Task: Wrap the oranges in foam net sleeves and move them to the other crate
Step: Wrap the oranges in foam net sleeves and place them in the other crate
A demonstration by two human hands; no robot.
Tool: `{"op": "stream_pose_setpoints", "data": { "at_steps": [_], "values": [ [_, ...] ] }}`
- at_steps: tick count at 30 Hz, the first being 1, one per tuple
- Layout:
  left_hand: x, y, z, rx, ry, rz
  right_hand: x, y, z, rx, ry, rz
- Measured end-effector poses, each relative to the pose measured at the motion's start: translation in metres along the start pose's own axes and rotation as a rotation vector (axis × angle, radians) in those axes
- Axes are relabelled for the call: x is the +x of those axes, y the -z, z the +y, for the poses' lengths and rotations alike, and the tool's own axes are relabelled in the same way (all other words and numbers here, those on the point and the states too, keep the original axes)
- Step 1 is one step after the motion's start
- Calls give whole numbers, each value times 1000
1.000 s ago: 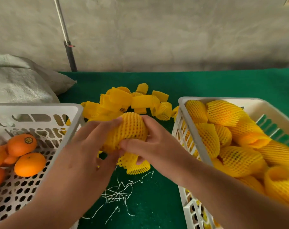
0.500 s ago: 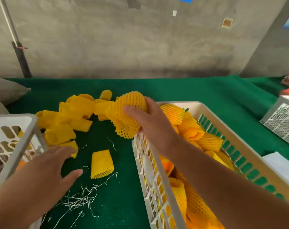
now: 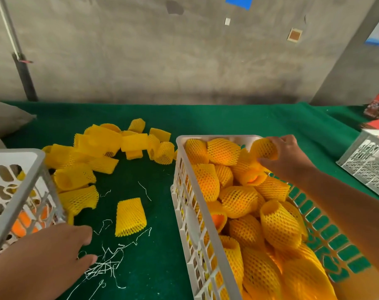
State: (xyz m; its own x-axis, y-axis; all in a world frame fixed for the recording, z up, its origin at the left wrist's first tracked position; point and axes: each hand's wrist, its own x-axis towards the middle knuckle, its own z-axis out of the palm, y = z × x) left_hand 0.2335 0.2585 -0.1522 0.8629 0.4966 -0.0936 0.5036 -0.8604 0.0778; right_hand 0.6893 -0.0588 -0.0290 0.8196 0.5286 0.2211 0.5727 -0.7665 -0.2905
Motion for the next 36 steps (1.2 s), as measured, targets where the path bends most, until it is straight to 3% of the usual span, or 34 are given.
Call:
{"op": "stream_pose_setpoints", "data": {
  "at_steps": [7,15,24,30,32,36],
  "values": [
    [0,-6,-4,61,40,47,22,-11,-5,-20,1,-93],
    [-5,21,15,-15,27,-48,-23,-8,-17,36,28,78],
    [-28,61,48,23,98,-173,-126,-2,-122,242,365,25],
    [-40,79,65,83,136,-334,-143,-25,-230,170,679,-320],
    [-42,82,66,115,136,-369,-138,-52,-259,-9,758,-509],
    [-41,84,68,142,150,-412,-128,-120,-303,-594,816,-822]
  ]
}}
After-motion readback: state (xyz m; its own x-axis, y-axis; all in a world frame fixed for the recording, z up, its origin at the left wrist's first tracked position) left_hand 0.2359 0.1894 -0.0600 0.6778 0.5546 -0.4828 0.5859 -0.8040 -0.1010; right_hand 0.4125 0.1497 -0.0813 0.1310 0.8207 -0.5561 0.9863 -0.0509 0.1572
